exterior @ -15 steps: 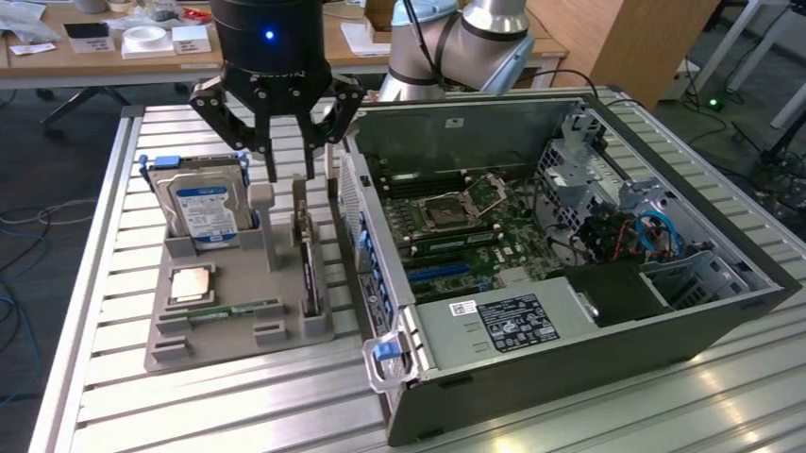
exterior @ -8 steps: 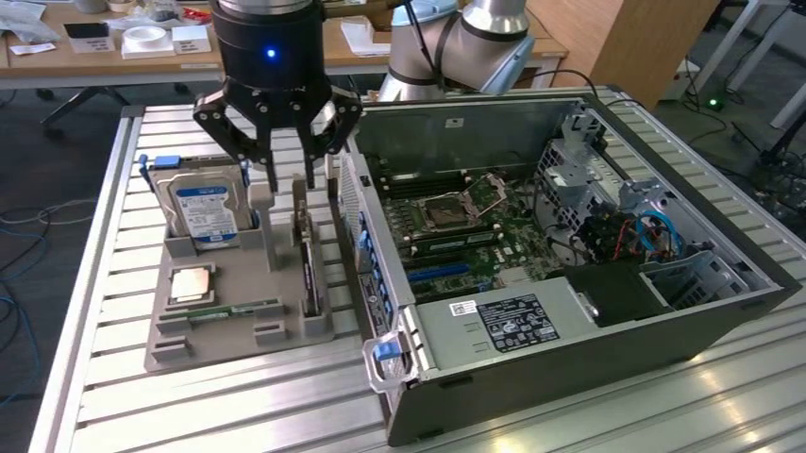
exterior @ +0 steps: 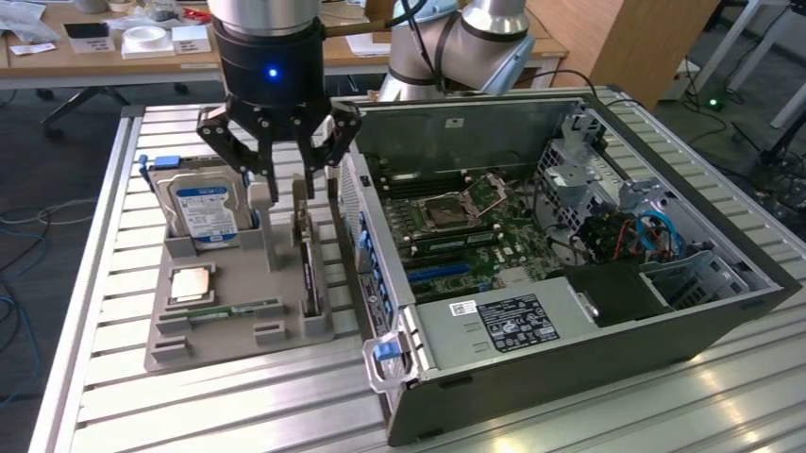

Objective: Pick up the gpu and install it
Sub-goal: 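Pick up the gpu and move the gpu toward the slot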

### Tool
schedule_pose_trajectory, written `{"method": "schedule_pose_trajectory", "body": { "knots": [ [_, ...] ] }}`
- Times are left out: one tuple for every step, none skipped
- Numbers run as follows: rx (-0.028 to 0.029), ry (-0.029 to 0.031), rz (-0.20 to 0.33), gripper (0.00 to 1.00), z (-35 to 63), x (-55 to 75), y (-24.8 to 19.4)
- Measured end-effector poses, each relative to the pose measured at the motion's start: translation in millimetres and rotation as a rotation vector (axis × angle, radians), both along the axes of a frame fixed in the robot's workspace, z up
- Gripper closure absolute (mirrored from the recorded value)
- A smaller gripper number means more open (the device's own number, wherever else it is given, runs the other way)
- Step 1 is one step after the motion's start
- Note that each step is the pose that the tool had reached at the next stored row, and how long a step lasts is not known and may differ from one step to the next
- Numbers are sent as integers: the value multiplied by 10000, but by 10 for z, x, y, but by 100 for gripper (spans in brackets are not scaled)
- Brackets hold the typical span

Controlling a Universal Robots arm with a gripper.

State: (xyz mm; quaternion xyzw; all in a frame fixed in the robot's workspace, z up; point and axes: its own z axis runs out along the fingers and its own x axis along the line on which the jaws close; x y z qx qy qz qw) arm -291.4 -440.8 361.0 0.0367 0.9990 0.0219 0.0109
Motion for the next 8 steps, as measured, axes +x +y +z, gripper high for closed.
{"method": "schedule_pose_trajectory", "body": {
  "knots": [
    [1,2,0,58,-16,0,0],
    [1,5,0,58,-30,0,0],
    [0,7,0,58,-44,0,0],
    [1,8,0,58,-57,0,0],
    [0,10,0,58,-68,0,0],
    [0,10,0,58,-75,0,0],
    [-1,12,0,58,-76,0,0],
    [-2,12,0,58,-76,0,0]
  ]
}}
